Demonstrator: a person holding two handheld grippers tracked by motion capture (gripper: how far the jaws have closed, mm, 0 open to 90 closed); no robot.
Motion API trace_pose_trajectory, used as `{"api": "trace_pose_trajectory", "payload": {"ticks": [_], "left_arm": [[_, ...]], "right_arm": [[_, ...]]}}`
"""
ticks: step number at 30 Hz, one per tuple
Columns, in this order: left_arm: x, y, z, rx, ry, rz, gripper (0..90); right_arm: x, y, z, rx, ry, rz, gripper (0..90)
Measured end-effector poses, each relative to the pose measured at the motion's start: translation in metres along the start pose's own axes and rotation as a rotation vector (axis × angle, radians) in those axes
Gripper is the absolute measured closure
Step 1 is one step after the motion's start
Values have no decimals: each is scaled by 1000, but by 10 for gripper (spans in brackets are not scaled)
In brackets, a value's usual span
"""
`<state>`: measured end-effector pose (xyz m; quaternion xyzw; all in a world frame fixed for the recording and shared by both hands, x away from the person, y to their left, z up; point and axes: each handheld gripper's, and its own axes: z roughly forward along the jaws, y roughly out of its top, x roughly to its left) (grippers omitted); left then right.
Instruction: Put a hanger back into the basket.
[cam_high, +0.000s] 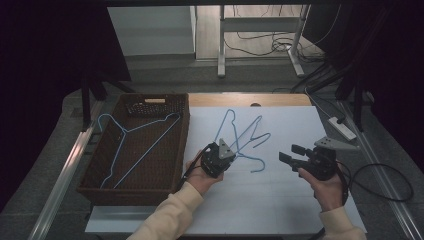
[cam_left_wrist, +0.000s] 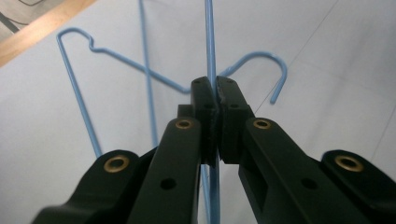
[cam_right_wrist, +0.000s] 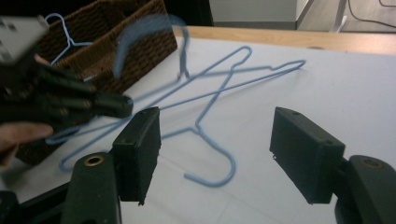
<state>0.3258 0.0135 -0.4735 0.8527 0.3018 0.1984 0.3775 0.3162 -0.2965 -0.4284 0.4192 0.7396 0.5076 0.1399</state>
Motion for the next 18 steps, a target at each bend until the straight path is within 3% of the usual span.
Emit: {"api": "trace_pose_trajectory", "payload": {"ticks": [9, 18], "left_arm": [[-1, 7, -15, -53, -28, -29, 877], [-4, 23, -46, -127, -68, -51, 877]], "right_arm": [[-8, -30, 6, 54, -7, -27, 328], [-12, -36, 7, 62, -17, -19, 328]]}}
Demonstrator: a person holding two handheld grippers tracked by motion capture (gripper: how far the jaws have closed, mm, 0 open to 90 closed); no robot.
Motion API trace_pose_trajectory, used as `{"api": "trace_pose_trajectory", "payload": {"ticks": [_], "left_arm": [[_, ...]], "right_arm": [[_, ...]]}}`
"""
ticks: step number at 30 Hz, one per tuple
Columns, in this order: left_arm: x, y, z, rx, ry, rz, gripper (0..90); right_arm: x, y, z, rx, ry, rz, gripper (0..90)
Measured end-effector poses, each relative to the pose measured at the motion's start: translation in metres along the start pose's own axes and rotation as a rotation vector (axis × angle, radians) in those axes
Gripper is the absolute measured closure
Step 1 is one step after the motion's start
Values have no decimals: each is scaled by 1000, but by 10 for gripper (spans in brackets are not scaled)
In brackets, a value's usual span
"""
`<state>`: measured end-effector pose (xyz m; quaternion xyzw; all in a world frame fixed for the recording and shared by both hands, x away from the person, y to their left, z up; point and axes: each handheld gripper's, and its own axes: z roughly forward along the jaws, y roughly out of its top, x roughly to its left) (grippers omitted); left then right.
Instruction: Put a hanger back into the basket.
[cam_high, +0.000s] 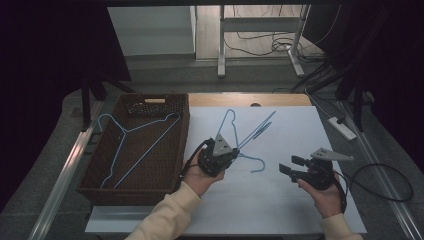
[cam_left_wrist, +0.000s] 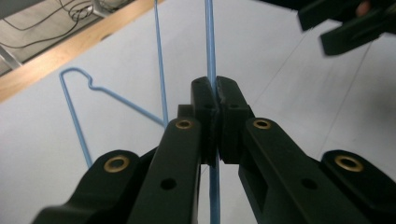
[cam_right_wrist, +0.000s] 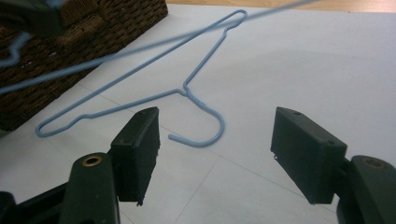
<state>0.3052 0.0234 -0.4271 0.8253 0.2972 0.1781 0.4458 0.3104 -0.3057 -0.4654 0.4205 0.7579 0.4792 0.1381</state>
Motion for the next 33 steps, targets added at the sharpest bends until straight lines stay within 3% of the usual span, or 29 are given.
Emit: {"api": "trace_pose_trajectory", "payload": {"ticks": [4, 11, 22, 33], "left_arm": [[2, 7, -14, -29, -14, -8, 877], [16, 13, -42, -83, -55, -69, 877], [40, 10, -84, -147, -23, -106, 877], [70, -6, -116, -178, 27, -153, 877]], "right_arm": [[0, -2, 0, 5, -2, -3, 328], [-2, -3, 1, 8, -9, -6, 329], [-3, -5, 3, 22, -19, -2, 328], [-3, -7, 6, 33, -31, -12, 328]]}}
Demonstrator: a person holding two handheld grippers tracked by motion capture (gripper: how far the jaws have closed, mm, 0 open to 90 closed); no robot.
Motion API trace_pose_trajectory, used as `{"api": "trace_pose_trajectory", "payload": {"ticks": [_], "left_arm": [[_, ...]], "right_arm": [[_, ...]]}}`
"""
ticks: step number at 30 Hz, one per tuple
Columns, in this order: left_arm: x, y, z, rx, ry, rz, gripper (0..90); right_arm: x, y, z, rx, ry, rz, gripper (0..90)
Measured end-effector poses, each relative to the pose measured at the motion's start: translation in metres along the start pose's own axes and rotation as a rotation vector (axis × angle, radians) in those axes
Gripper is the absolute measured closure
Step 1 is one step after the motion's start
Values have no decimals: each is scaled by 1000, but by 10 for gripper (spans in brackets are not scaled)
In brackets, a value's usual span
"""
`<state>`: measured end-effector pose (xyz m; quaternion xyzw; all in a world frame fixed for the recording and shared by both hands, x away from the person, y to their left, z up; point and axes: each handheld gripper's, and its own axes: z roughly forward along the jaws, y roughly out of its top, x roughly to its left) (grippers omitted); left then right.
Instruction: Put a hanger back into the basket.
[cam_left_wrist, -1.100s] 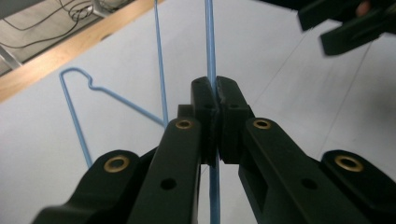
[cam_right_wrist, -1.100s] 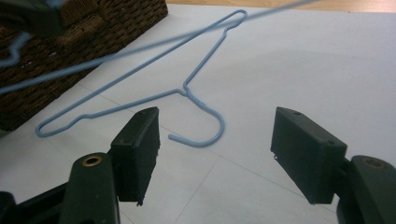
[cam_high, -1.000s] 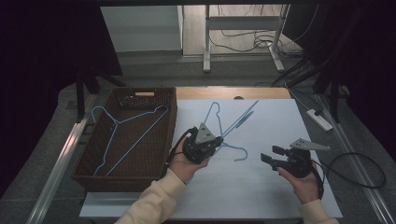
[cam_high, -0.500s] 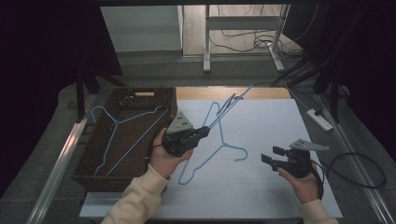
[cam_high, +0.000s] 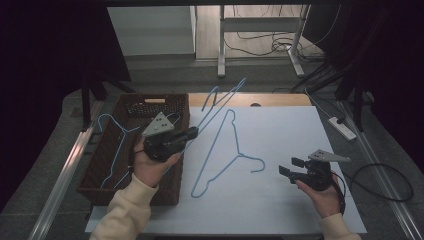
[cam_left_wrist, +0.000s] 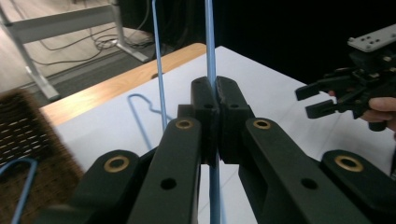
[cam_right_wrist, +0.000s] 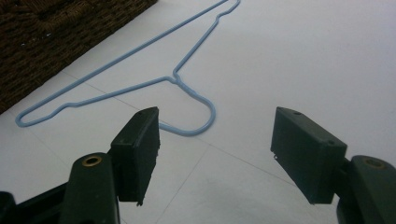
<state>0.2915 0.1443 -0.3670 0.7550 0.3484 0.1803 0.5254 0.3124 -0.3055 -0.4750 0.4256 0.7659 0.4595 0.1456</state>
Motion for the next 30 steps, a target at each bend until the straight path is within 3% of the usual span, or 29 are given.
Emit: {"api": "trace_pose_trajectory", "payload": {"ticks": [18, 30], "left_arm": [[50, -23, -38, -27, 117, -65, 877], [72, -43, -61, -8, 129, -78, 877]], "right_arm": [[1, -2, 4, 17, -10, -9, 328], [1, -2, 4, 18, -12, -11, 327]]}}
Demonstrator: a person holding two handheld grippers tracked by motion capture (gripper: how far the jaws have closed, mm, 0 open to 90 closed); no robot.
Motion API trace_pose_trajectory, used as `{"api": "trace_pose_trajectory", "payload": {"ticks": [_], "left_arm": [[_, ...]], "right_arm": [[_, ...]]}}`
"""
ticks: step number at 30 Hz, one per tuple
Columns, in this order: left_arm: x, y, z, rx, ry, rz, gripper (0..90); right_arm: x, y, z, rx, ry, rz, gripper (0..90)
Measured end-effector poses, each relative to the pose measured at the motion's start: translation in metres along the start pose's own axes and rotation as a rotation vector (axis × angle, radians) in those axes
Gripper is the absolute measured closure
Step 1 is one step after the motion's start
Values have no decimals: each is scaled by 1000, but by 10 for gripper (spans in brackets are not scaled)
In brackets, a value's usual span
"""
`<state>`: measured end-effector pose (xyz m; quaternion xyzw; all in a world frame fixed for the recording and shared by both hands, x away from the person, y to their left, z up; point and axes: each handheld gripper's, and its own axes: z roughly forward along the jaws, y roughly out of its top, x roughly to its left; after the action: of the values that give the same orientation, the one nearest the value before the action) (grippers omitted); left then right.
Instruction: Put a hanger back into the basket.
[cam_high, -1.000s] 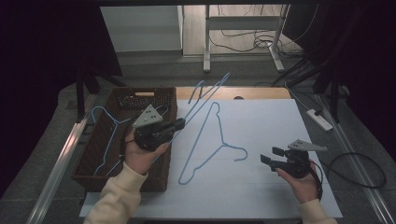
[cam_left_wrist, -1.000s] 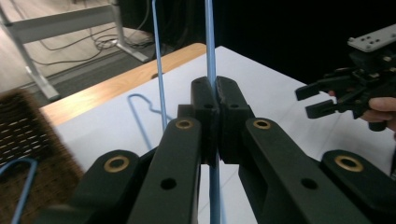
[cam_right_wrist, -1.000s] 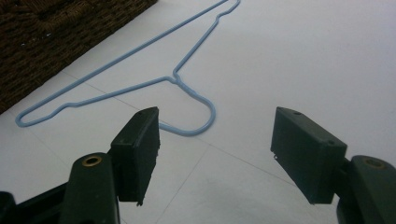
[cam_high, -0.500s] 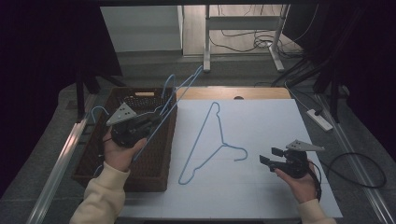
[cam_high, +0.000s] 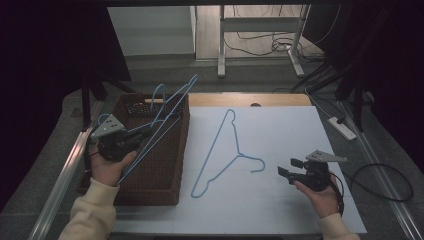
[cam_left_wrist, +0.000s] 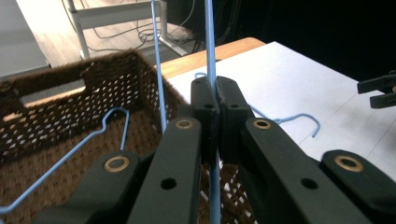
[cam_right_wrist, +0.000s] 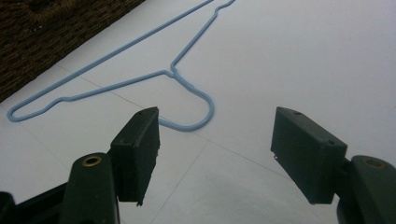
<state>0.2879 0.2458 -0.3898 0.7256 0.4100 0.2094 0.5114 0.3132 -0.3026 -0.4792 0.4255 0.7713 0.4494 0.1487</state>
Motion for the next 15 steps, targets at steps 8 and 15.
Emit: {"api": "trace_pose_trajectory", "payload": {"ticks": [8, 15], "left_arm": [[14, -14, -10, 26, 0, -15, 877], [23, -30, -17, 66, 9, -9, 877]], "right_arm": [[1, 0, 0, 1, 0, -1, 327], [1, 0, 0, 1, 0, 0, 327]]}}
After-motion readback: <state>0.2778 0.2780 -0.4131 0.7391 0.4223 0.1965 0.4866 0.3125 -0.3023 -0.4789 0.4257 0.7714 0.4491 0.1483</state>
